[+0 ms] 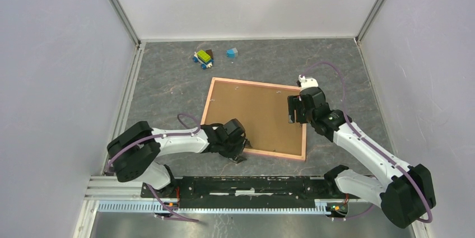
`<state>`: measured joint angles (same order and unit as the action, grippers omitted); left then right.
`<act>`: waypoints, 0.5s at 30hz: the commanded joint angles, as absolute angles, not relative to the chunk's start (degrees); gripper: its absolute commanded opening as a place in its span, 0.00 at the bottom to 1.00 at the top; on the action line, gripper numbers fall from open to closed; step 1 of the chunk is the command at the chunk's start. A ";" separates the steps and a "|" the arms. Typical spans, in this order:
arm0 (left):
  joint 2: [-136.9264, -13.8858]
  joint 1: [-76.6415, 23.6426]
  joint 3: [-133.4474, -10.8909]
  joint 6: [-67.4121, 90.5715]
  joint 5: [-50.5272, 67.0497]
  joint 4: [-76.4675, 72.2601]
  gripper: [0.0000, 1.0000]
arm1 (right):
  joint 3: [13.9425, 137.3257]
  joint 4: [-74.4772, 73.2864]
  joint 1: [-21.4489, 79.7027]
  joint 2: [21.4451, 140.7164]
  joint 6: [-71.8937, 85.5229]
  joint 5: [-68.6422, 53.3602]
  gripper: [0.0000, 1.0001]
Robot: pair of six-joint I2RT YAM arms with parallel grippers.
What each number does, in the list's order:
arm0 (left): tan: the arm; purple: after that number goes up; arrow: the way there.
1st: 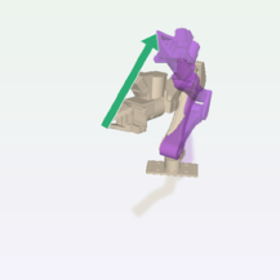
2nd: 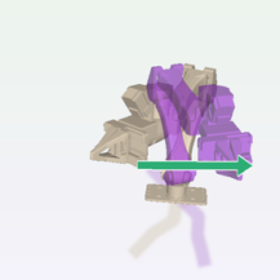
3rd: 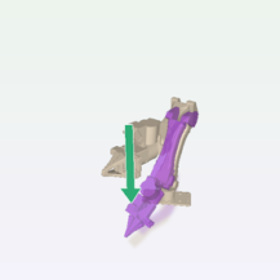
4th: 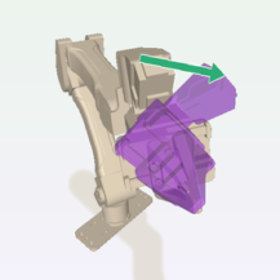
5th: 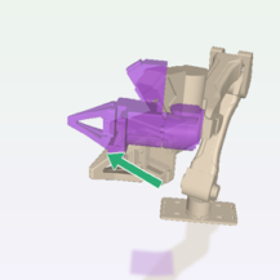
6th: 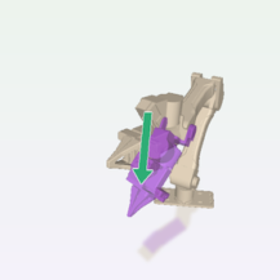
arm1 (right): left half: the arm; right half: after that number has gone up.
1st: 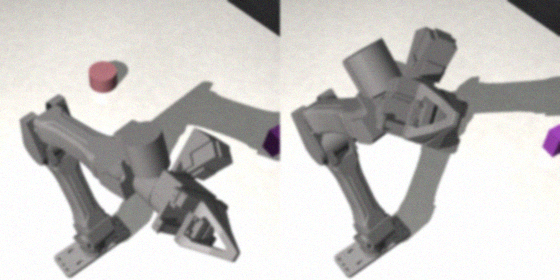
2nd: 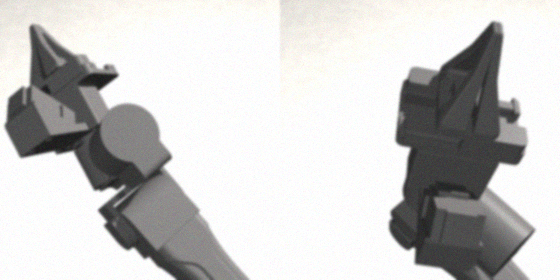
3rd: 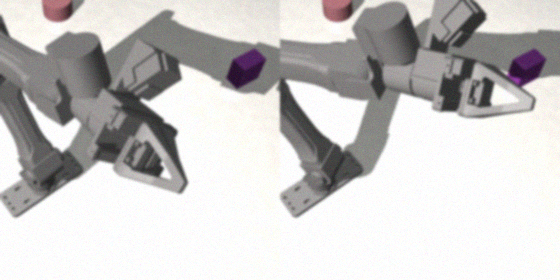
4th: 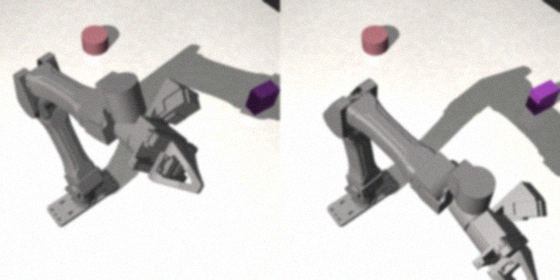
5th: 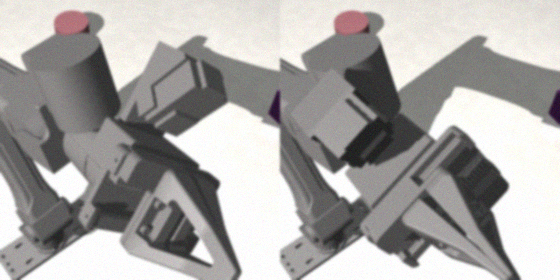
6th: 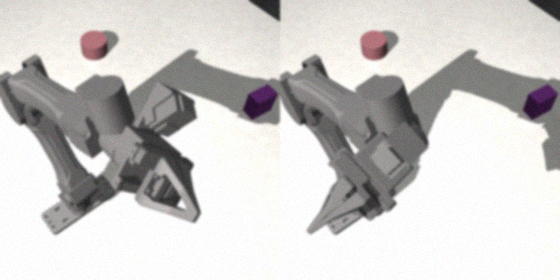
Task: Put the photo into the frame
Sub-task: Adjust the photo frame at the center of the board.
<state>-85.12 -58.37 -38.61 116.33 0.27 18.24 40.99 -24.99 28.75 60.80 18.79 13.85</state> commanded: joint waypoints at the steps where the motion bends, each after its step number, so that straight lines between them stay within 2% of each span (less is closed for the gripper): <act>1: -88.09 -57.94 -38.95 119.69 -1.41 20.13 0.58 | 40.87 -24.30 28.58 60.29 19.39 14.65 0.74; 3: -88.94 -57.16 -39.04 119.14 -1.33 20.61 0.55 | 40.61 -24.11 28.56 60.38 19.42 14.72 0.74; 8: -90.25 -55.76 -41.06 113.06 -1.58 26.02 0.38 | 40.65 -24.00 28.57 61.09 19.09 14.86 0.73; 15: -90.66 -49.83 -44.31 87.79 -3.34 42.34 0.02 | 41.37 -22.38 27.44 64.96 14.01 14.85 0.75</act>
<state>-88.47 -52.42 -43.92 110.10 -0.36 25.45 40.99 -24.73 28.64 62.35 17.69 14.15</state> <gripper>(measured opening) 0.161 0.746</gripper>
